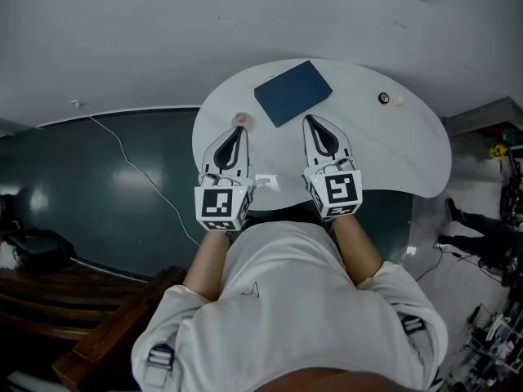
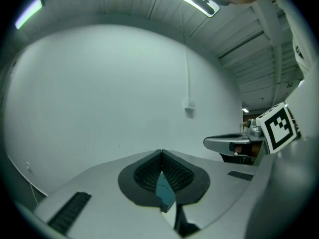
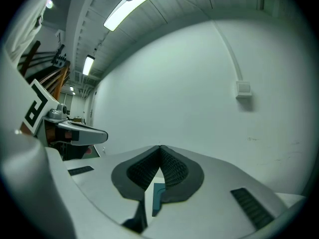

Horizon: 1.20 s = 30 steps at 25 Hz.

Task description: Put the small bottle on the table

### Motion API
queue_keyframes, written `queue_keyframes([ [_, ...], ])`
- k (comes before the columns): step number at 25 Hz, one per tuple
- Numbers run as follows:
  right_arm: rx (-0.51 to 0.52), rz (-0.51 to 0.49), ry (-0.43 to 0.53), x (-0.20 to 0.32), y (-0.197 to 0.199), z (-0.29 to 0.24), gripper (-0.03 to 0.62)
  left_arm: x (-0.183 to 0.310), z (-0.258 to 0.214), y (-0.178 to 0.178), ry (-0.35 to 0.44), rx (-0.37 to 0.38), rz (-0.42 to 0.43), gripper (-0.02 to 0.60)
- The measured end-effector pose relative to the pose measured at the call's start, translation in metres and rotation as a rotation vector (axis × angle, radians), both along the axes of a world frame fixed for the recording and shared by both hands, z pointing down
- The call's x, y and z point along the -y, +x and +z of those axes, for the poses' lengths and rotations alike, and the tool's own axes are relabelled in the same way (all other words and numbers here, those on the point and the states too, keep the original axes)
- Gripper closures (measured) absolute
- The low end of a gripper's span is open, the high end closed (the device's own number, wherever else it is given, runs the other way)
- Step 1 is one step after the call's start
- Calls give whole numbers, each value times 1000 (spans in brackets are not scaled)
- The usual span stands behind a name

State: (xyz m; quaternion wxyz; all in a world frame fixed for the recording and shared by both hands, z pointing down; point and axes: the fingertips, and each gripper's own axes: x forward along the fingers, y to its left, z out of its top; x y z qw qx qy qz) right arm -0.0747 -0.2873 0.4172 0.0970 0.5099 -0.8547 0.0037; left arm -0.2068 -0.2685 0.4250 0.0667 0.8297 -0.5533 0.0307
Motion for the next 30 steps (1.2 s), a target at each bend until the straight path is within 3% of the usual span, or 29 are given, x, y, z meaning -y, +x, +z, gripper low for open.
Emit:
queue_keyframes([
  [30, -7, 5, -14, 3, 7, 8, 597, 4, 15, -7, -27, 17, -26, 569],
])
